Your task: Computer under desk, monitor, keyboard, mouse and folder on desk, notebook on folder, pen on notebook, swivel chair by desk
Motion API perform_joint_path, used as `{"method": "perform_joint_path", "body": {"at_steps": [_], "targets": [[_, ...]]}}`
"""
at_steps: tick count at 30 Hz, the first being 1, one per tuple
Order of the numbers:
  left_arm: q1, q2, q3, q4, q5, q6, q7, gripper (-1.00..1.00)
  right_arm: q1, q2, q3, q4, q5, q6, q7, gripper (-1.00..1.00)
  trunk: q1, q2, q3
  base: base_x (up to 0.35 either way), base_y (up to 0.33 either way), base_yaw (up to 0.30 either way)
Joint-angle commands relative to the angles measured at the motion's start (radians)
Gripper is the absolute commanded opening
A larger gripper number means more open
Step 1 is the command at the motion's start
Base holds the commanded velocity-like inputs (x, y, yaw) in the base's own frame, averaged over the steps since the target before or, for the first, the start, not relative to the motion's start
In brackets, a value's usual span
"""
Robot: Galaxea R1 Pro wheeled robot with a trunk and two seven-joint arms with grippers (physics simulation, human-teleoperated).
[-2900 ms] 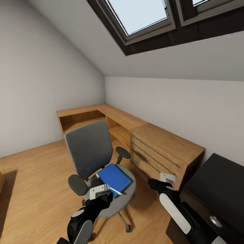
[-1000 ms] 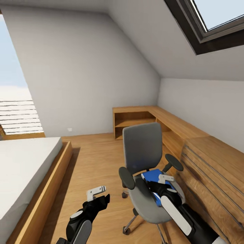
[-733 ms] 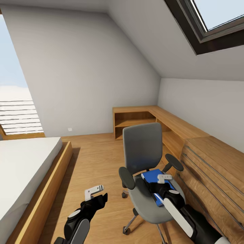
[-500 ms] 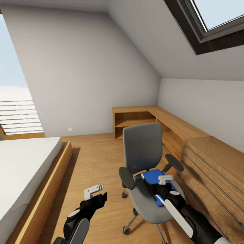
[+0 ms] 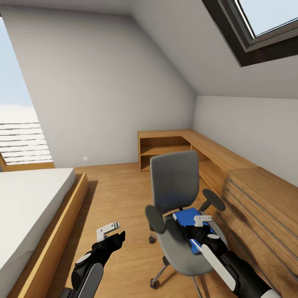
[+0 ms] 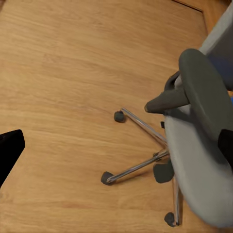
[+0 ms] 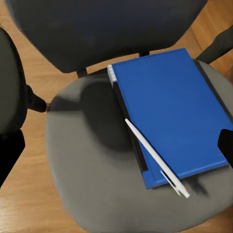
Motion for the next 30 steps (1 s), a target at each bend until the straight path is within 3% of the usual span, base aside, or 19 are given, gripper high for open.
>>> {"method": "perform_joint_path", "body": {"at_steps": [1,11,15,18,21,30], "targets": [[-0.001,0.0,0.0,-0.001,0.01,0.001,0.01,1.0,-0.001,-0.002,0.004,0.017,-0.009,0.001,-0.01,1.0,0.0,-0.001,-0.001,0.306,0.004,0.0],[0.0,0.0,0.001,-0.001,0.01,0.001,0.01,1.0,-0.001,-0.005,0.004,0.043,0.004,-0.02,-0.01,1.0,0.0,-0.001,-0.001,0.291,0.0,0.0],[-0.001,0.0,0.003,-0.001,0.01,0.001,0.01,1.0,-0.001,-0.012,0.004,0.055,0.063,-0.078,0.001,1.0,0.0,-0.001,-0.001,0.168,0.0,0.0],[-0.001,0.0,0.01,-0.002,0.01,0.002,0.01,1.0,-0.001,-0.028,0.003,0.088,0.118,-0.119,0.058,1.0,0.0,-0.001,-0.001,0.076,0.0,0.0],[-0.001,0.0,0.027,-0.006,0.012,0.003,0.008,1.0,-0.001,-0.039,-0.001,0.106,0.139,-0.133,0.132,1.0,0.0,-0.001,-0.001,0.031,0.0,0.0],[-0.001,0.0,0.058,-0.04,0.013,0.004,0.007,1.0,-0.003,-0.066,-0.067,0.176,0.154,-0.149,0.271,1.0,0.0,-0.001,-0.001,0.007,0.0,0.0]]}}
